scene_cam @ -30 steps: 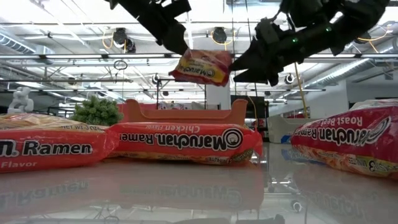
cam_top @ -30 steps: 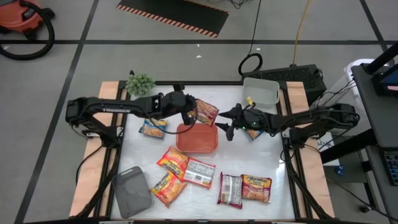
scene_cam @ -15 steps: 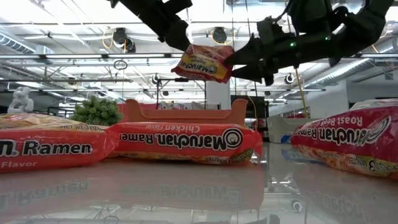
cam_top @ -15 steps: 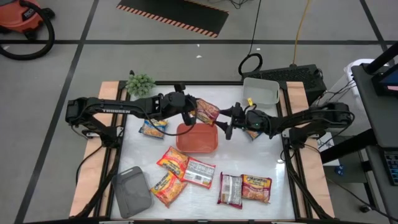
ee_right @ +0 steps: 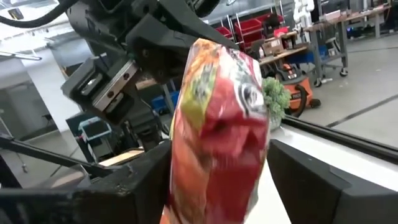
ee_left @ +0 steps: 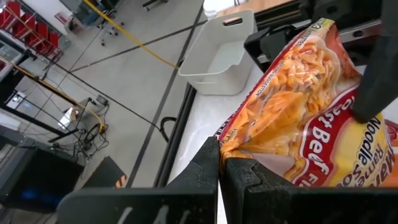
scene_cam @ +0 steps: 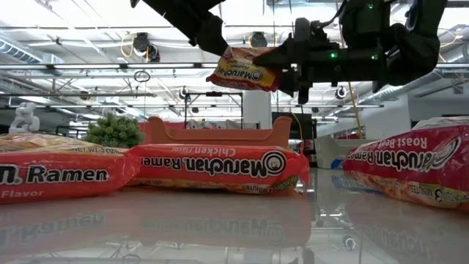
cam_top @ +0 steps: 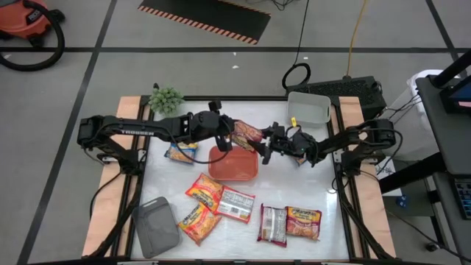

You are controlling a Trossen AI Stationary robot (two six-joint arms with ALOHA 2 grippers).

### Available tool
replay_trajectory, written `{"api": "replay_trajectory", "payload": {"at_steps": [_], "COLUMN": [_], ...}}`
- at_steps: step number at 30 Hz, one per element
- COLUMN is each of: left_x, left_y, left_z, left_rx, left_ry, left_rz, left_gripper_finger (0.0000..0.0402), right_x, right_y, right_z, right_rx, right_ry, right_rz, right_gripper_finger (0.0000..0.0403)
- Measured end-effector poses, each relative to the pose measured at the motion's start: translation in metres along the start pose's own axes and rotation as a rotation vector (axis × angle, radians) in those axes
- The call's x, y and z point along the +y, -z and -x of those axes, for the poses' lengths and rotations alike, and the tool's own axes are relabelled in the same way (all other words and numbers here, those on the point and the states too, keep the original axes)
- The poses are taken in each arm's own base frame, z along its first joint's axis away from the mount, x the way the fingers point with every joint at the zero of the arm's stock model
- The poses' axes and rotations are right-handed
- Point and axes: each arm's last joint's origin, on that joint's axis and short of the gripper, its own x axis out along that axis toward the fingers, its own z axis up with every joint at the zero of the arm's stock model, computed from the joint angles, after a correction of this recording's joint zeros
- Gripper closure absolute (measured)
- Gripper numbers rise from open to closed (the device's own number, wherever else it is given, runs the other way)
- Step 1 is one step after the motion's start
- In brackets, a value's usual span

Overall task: Sort Maruchan noodles
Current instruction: Put the top left red noodle pack into the gray bin

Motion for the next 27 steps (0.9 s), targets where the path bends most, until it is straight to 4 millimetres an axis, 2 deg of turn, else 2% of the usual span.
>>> {"api": "replay_trajectory", "payload": {"at_steps": [11,19,22,27], "left_x": [-0.008,-0.010,-0.012,-0.013], "left_y": [-0.003,-0.001,0.002,0.008], "left_z": [0.003,0.004,0.005,0.005], "left_rx": [-0.005,0.012,0.054,0.112], "left_ry": [0.014,0.027,0.043,0.048], "left_rz": [-0.012,0.014,0.084,0.110], "left_gripper_finger": [0.0401,0.0396,0.0368,0.0286], "right_x": [0.000,-0.001,0.000,-0.001], "right_y": [-0.002,-0.003,-0.005,-0.008], "right_z": [-0.002,-0.002,-0.001,0.000], "right_rx": [-0.007,-0.009,-0.008,0.009], "right_ry": [0.000,0.001,0.001,0.008], "right_rz": [0.035,0.071,0.096,0.146], "right_gripper_finger": [0.0252,0.0261,0.0261,0.0262]}}
